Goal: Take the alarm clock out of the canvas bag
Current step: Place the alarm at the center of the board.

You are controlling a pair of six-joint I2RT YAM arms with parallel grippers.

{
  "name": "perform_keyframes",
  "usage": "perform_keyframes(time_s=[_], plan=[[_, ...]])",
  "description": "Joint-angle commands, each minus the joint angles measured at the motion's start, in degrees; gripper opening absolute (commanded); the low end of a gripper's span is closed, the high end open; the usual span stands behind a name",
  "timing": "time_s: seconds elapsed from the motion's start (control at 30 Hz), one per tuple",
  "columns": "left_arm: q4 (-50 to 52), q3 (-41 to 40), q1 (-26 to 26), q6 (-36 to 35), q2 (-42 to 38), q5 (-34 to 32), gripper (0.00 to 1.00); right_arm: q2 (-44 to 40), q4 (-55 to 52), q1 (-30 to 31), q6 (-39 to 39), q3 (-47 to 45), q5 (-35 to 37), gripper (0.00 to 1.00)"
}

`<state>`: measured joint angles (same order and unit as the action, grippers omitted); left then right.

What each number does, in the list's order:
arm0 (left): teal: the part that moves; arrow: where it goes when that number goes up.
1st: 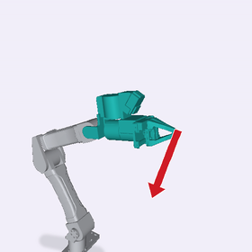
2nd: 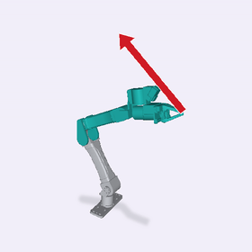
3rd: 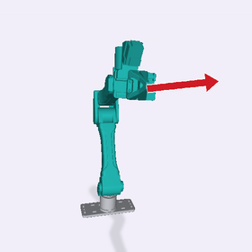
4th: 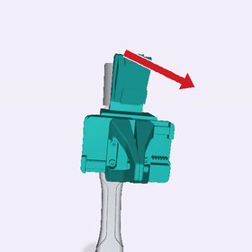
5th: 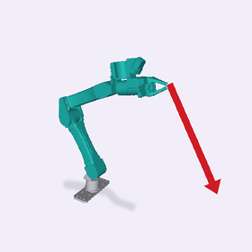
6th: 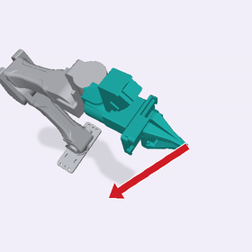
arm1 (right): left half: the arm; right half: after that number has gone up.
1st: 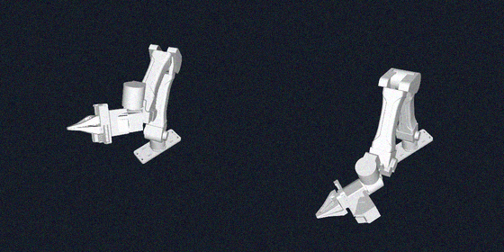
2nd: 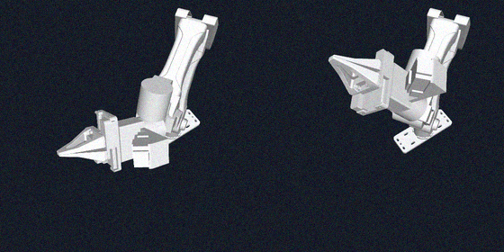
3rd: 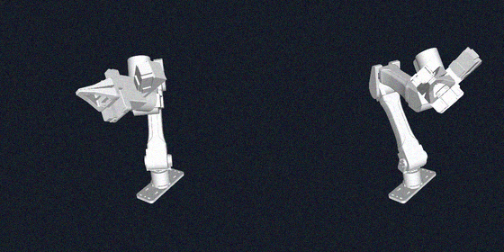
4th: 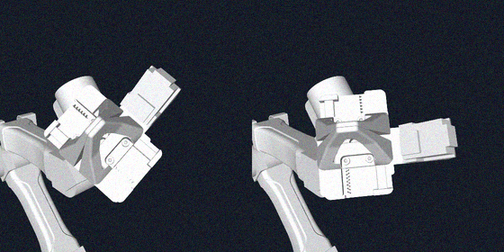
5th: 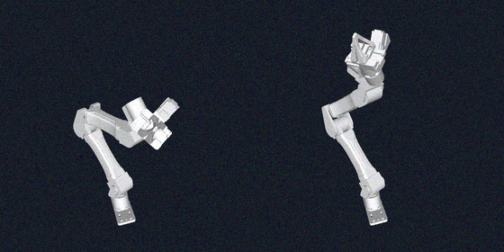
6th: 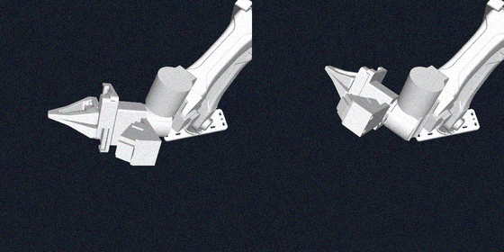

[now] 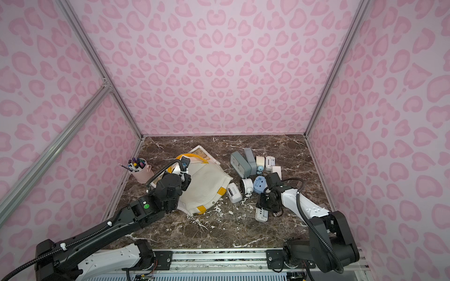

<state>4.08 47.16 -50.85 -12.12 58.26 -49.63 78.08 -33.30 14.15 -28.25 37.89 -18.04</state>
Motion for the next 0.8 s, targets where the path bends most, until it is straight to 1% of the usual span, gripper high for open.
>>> perform_keyframes(time_s=[0.0, 0.07, 0.1, 0.2, 0.27, 0.3, 0.37, 0.43, 0.57, 0.67, 0.77], plan=[[-5.0, 0.6, 0.0, -0.4, -0.1, 1.1, 0.03, 1.7, 2.5, -0.1, 0.6, -0.3, 1.9, 0.55], [-5.2, 0.9, 0.0, -0.4, 0.0, 1.5, 0.03, 0.9, 2.2, -0.1, 0.5, 0.2, 2.7, 0.67], [-5.1, 1.0, 0.0, -0.3, 0.0, 1.8, 0.03, -0.1, 1.8, -0.1, 0.2, 0.4, 2.9, 0.7], [-5.1, 1.4, 0.0, 0.4, -0.2, 2.1, 0.03, -5.0, -0.4, -0.1, -0.5, 1.6, 3.8, 0.74], [-4.7, 1.9, 0.0, 1.2, -0.5, 2.1, 0.03, -8.9, -2.4, -0.1, -1.3, 2.8, 4.6, 0.79], [-4.6, 2.0, 0.0, 1.7, -0.7, 2.2, 0.03, -10.5, -3.3, 0.0, -1.7, 3.4, 4.4, 0.79], [-4.1, 2.5, -0.1, 2.5, -1.4, 2.7, 0.03, -13.6, -3.9, 0.2, -2.7, 4.2, 2.1, 0.79], [-3.7, 3.0, -0.2, 3.5, -2.0, 3.1, 0.03, -16.0, -2.5, 1.6, -4.9, 3.9, -0.9, 0.78], [-4.5, 3.0, -0.2, 3.3, -3.6, 5.0, 0.03, -17.8, 3.2, 10.6, -10.9, 2.6, -3.7, 0.74], [-4.2, 2.9, -0.2, 2.7, -4.2, 5.6, 0.03, -18.1, 10.4, 18.5, -15.2, 0.8, -2.0, 0.72], [-4.7, 2.4, -0.2, 2.6, -5.6, 6.2, 0.03, -17.5, 16.2, 23.4, -18.3, -0.8, -0.2, 0.72]])
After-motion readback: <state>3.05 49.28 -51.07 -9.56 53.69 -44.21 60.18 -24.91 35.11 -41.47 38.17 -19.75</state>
